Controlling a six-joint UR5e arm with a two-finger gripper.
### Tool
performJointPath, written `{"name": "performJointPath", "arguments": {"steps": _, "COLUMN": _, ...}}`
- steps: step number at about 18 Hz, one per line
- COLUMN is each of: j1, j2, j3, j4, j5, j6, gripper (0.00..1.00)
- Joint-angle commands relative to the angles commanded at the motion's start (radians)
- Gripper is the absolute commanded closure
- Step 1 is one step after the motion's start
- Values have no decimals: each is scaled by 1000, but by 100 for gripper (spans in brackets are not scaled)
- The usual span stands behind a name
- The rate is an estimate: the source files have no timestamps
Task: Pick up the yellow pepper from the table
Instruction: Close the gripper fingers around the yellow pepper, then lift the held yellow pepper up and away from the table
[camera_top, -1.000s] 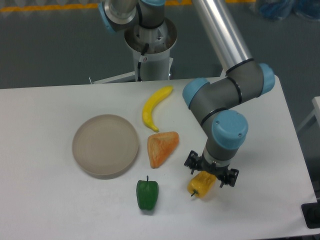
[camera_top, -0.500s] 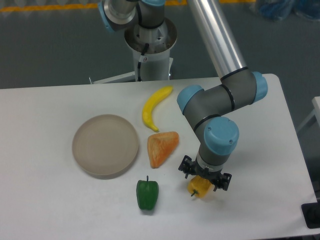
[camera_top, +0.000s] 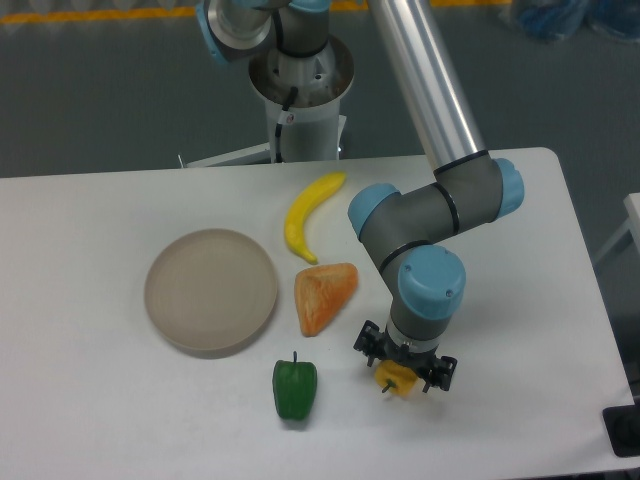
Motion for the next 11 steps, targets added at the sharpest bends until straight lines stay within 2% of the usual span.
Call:
{"name": "performJointPath", "arguments": {"steps": 1, "j1": 0, "j2": 0, "j3": 2, "j4": -2, "j5": -6, "j6": 2, "gripper": 4}}
{"name": "performJointPath", "arguments": {"steps": 4, "j1": 5, "j2": 8, "j3": 2, "j4": -5, "j5": -8, "j6": 2, "gripper": 63}}
{"name": "performJointPath", "arguments": {"steps": 5, "j1": 8, "j2": 15, "j3": 3, "j4": -9, "j5": -8, "j6": 2, "gripper": 74}}
{"name": "performJointPath", "arguments": {"steps": 6, "j1": 11, "j2": 23, "j3": 11, "j4": -30, "j5": -8, "j6": 2, "gripper": 79}}
{"name": "performJointPath", "arguments": {"steps": 8, "j1": 15, "j2": 35, "j3": 20, "j4": -60, "j5": -6, "j6": 3, "gripper": 79}}
{"name": "performJointPath", "arguments": {"steps": 11, "j1": 57, "j2": 77, "j3": 21, "j4": -74, "j5": 1, "j6": 67, "gripper": 79}}
